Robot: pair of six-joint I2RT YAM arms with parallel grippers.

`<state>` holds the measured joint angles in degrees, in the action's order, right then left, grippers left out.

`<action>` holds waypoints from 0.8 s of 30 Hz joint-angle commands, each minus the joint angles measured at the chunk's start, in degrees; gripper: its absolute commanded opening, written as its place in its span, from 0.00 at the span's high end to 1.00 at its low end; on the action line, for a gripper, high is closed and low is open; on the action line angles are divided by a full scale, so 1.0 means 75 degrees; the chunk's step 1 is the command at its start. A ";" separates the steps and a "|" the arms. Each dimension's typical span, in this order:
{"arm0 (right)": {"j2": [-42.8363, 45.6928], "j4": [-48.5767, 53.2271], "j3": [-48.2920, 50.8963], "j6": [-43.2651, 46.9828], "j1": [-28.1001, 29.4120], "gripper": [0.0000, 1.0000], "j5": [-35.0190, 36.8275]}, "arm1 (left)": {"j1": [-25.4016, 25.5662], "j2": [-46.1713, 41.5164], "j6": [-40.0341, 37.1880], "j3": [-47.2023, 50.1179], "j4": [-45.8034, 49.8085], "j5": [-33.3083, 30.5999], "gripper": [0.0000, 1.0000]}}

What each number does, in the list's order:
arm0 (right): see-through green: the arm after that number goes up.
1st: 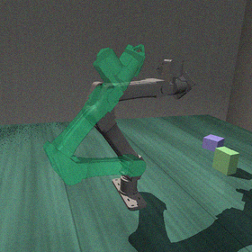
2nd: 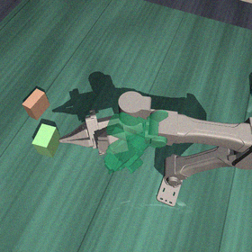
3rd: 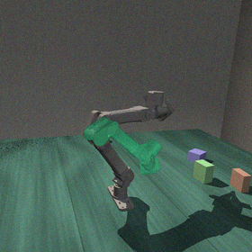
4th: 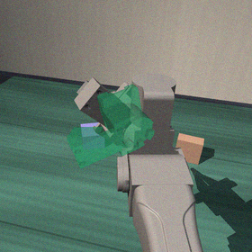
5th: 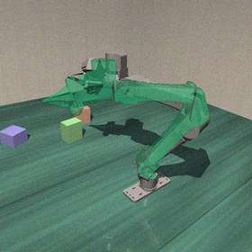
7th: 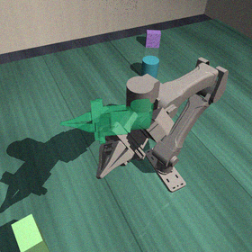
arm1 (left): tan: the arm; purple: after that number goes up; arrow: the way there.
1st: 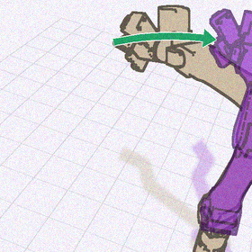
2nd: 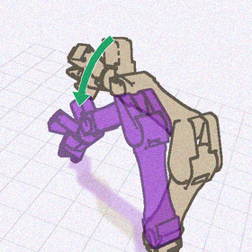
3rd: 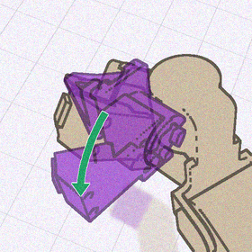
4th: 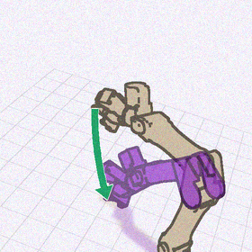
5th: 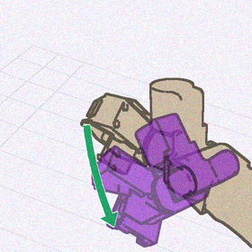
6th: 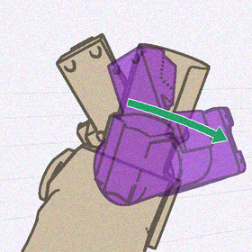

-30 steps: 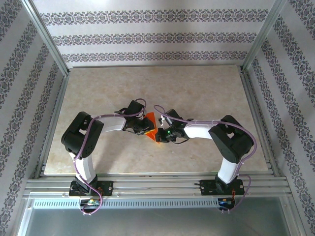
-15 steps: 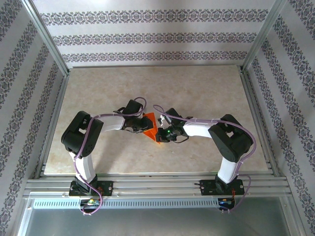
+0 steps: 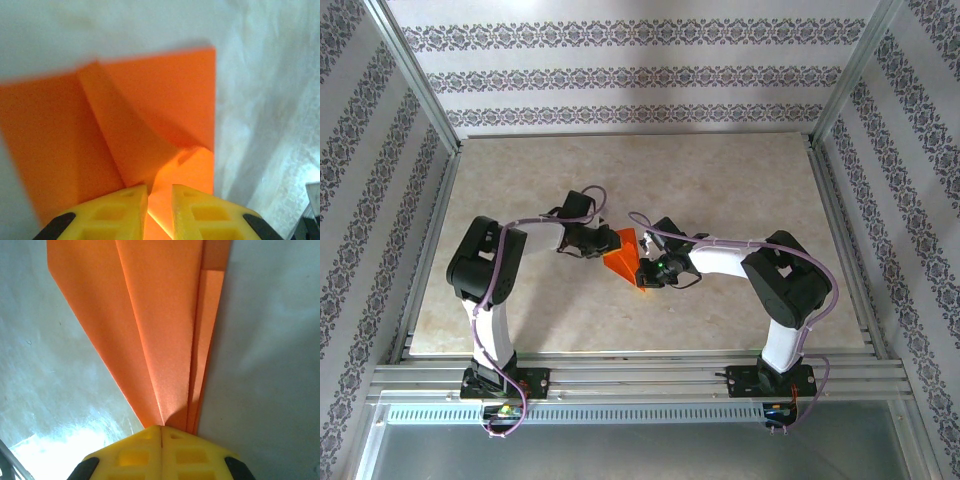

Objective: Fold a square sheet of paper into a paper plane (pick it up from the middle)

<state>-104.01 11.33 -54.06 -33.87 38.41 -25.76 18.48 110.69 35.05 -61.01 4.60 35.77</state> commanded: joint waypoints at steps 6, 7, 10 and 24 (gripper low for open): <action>-0.0629 0.1801 0.0400 0.0227 0.0040 1.00 0.1132 | -0.0875 0.0686 -0.0822 -0.1011 0.0995 -0.1178 0.78; -0.0623 0.1804 0.0397 0.0217 0.0038 1.00 0.1130 | -0.0926 0.0736 -0.0843 -0.1115 0.1096 -0.1248 0.78; -0.0594 0.1799 0.0388 0.0203 0.0044 1.00 0.1126 | -0.1066 0.0764 -0.0905 -0.1320 0.1288 -0.1397 0.78; -0.0717 0.1798 0.0294 0.0145 0.0046 1.00 0.1010 | -0.0054 -0.2017 0.0369 0.0823 -0.0358 -0.0071 0.79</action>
<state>-104.44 12.99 -55.13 -33.41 38.50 -25.47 14.13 96.01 33.56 -57.91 8.08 31.40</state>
